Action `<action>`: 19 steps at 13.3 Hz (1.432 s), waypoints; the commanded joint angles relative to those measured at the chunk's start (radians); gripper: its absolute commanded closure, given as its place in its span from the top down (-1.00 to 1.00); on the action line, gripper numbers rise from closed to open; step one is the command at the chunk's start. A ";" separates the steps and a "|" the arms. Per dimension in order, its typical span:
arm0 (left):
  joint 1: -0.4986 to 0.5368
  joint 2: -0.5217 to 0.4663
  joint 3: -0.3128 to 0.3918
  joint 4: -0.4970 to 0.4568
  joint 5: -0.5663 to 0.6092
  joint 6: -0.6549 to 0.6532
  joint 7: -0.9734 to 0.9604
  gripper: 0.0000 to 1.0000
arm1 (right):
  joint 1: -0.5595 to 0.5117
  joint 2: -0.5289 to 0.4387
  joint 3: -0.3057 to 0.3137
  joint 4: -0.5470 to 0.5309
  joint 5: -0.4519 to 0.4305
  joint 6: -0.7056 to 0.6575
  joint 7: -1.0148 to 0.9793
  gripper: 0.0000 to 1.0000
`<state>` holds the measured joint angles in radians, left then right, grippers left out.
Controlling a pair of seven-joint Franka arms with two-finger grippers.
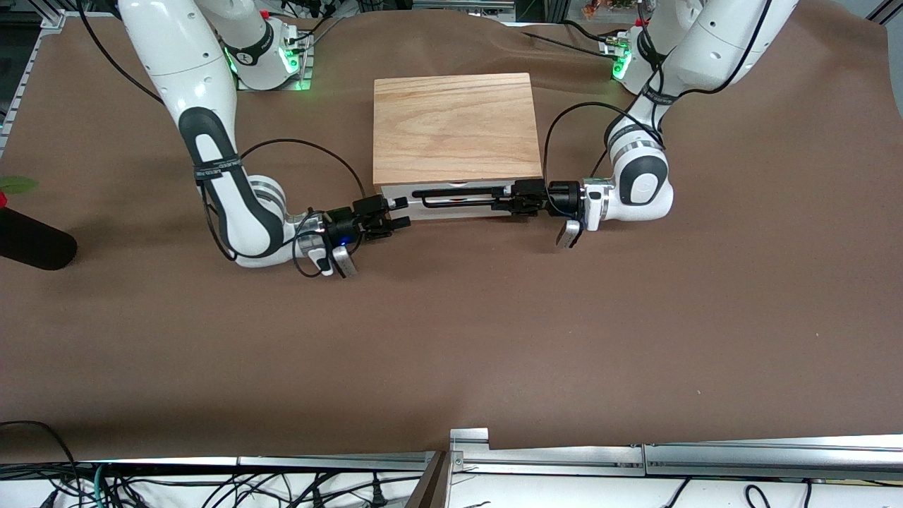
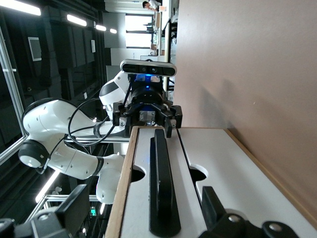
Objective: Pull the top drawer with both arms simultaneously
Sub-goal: 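Grasp the black handle ends with the left and right grippers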
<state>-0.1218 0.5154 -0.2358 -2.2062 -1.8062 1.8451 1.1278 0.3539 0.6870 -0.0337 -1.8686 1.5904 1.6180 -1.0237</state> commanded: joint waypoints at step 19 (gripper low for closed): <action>-0.013 0.064 -0.019 0.003 -0.013 -0.001 0.086 -1.00 | 0.069 0.031 0.000 -0.040 0.137 -0.009 -0.118 -0.61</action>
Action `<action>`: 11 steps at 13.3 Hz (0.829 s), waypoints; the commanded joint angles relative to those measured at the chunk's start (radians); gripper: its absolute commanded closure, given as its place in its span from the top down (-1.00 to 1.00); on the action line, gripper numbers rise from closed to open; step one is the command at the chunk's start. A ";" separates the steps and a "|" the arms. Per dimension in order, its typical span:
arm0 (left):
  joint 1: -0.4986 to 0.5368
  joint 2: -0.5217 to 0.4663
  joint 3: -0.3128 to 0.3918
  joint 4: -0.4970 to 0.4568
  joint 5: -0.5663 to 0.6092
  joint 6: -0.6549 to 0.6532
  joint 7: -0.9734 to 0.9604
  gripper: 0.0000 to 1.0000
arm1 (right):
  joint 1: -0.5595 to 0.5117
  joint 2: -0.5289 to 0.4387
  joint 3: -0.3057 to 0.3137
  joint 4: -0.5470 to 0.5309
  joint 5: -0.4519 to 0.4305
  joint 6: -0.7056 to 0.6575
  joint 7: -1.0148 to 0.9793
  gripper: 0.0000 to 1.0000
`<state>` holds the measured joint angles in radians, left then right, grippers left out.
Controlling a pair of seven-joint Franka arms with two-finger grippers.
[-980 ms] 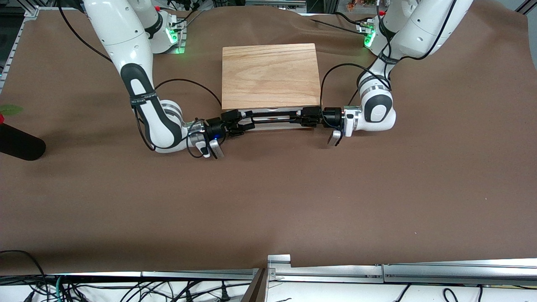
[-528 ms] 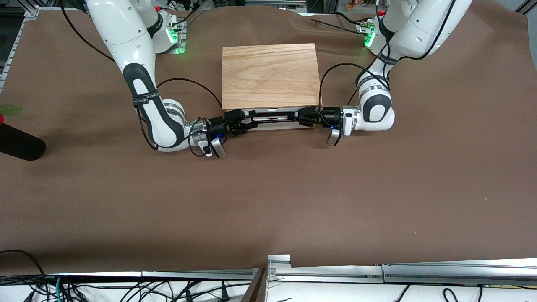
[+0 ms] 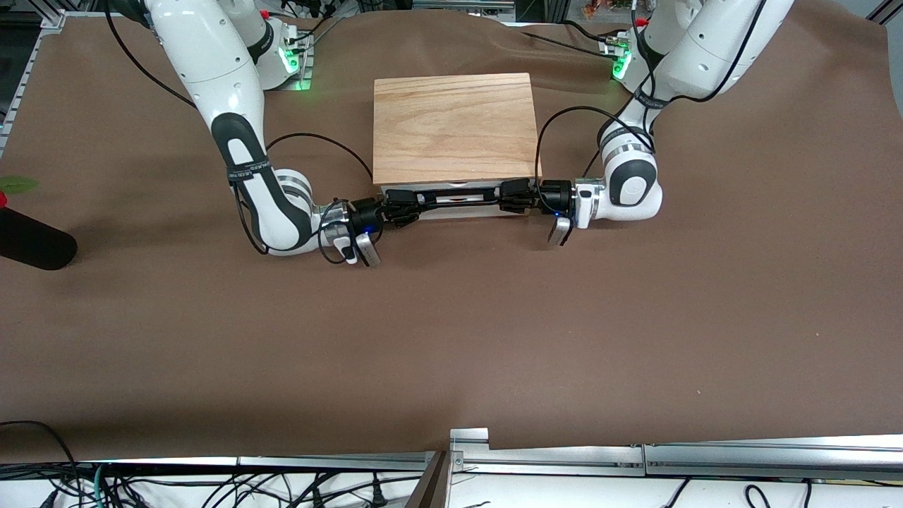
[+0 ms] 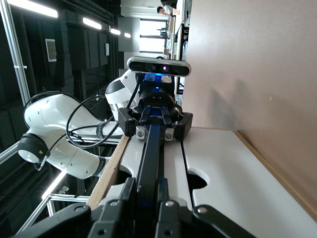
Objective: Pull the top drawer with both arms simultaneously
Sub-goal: 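Pull the handle outward with both grippers to slide the drawer open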
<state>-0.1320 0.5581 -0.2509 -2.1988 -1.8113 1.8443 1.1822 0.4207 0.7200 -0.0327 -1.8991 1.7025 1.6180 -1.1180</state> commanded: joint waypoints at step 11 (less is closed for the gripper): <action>-0.001 0.054 0.007 0.025 0.015 0.003 -0.007 -1.00 | -0.011 0.007 -0.004 0.011 0.031 -0.003 -0.016 -0.74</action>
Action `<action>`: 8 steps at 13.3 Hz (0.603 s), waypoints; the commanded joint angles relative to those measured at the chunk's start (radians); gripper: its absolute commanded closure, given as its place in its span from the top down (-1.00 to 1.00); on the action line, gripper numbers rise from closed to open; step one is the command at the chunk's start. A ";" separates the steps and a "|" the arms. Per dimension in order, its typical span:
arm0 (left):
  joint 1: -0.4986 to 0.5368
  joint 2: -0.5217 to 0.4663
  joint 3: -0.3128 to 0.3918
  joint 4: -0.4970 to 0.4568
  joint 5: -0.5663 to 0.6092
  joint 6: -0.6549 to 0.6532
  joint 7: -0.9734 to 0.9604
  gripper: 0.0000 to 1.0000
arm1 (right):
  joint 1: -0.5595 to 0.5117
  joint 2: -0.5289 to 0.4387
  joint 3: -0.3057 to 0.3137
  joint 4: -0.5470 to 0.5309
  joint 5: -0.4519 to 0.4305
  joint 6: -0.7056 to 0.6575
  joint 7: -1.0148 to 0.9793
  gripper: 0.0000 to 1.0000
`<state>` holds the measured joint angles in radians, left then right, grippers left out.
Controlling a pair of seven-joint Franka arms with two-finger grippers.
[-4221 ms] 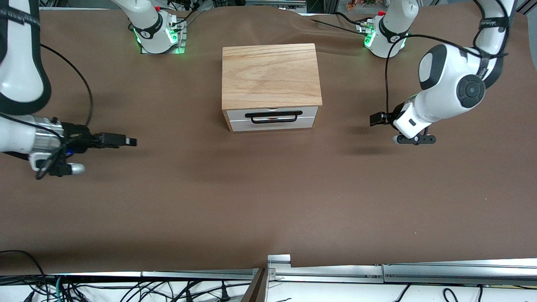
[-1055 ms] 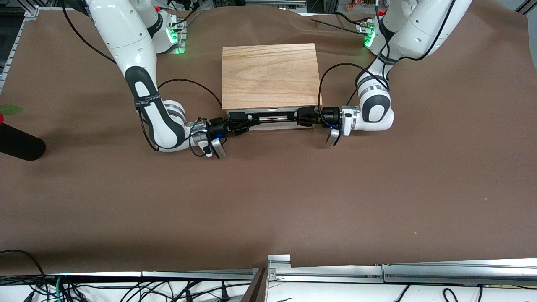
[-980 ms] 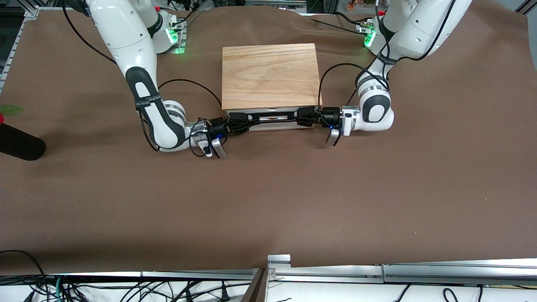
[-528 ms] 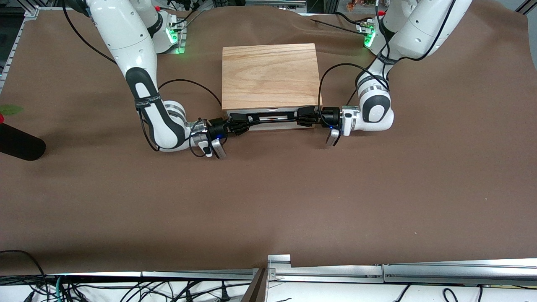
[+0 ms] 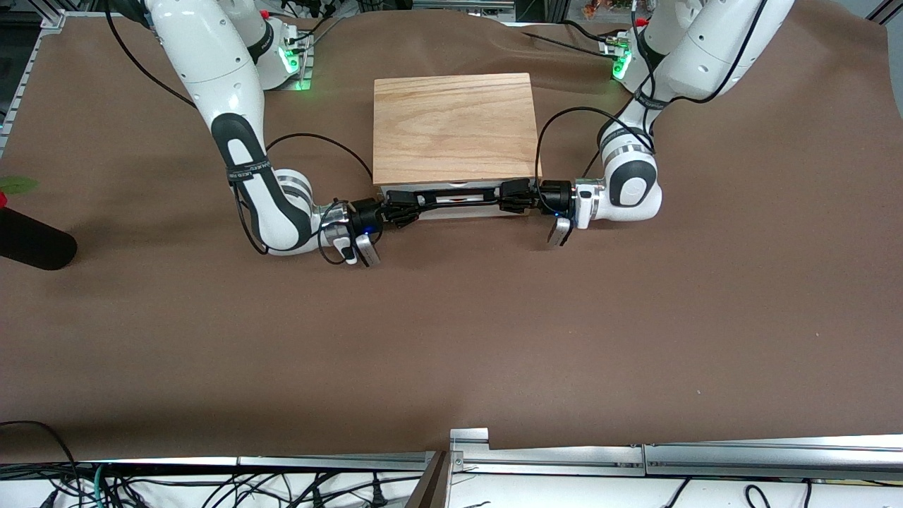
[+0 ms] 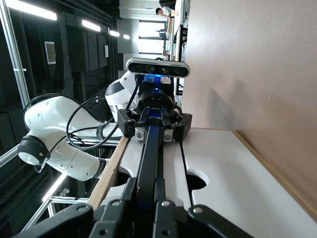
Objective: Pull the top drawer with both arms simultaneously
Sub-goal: 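Pull the handle outward with both grippers to slide the drawer open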
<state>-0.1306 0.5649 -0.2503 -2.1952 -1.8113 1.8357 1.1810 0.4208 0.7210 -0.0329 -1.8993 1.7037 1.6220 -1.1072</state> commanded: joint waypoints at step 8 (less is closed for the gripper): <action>-0.003 0.098 0.045 0.112 0.053 0.011 -0.113 -1.00 | -0.039 0.071 -0.009 0.138 0.059 -0.001 0.013 -0.79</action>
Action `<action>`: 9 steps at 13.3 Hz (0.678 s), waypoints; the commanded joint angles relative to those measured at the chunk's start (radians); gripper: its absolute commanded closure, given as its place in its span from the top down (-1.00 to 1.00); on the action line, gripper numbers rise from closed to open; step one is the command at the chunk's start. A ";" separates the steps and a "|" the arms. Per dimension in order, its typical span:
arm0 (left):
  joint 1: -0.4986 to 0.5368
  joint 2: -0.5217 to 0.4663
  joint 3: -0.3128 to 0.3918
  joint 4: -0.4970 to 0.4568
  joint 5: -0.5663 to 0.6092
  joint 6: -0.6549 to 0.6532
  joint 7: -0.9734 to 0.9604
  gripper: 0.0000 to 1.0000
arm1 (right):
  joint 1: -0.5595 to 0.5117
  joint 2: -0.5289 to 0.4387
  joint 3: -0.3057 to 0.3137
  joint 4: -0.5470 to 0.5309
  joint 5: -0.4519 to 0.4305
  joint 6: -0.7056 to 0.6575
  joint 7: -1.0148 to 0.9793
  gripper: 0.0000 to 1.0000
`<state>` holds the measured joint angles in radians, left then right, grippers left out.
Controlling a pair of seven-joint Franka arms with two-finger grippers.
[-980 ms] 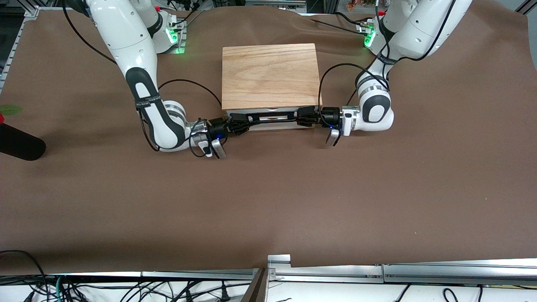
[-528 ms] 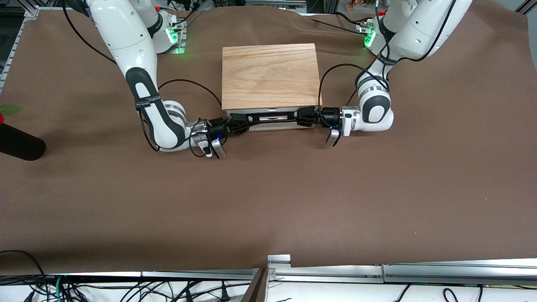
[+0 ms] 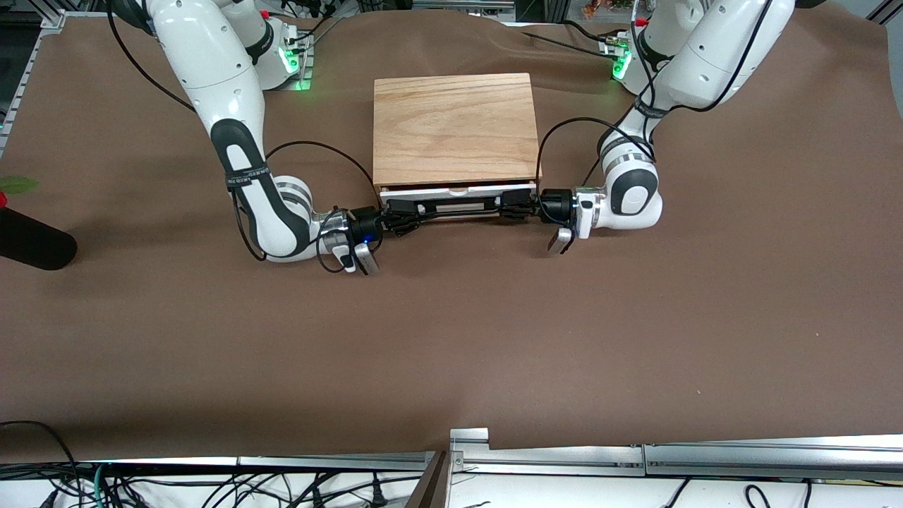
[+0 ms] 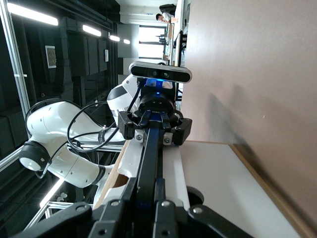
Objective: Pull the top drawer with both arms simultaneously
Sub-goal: 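Pull the handle outward with both grippers to slide the drawer open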
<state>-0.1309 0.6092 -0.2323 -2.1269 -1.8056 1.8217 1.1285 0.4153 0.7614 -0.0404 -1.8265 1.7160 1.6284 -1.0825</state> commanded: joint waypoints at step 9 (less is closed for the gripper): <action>-0.007 0.086 0.114 0.189 0.179 0.025 -0.283 -1.00 | -0.099 0.098 -0.003 0.251 0.043 -0.004 0.139 -0.80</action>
<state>-0.1500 0.6680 -0.1787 -1.9535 -1.7203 1.8410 0.9458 0.3960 0.8471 -0.0406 -1.6449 1.7226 1.6590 -0.9738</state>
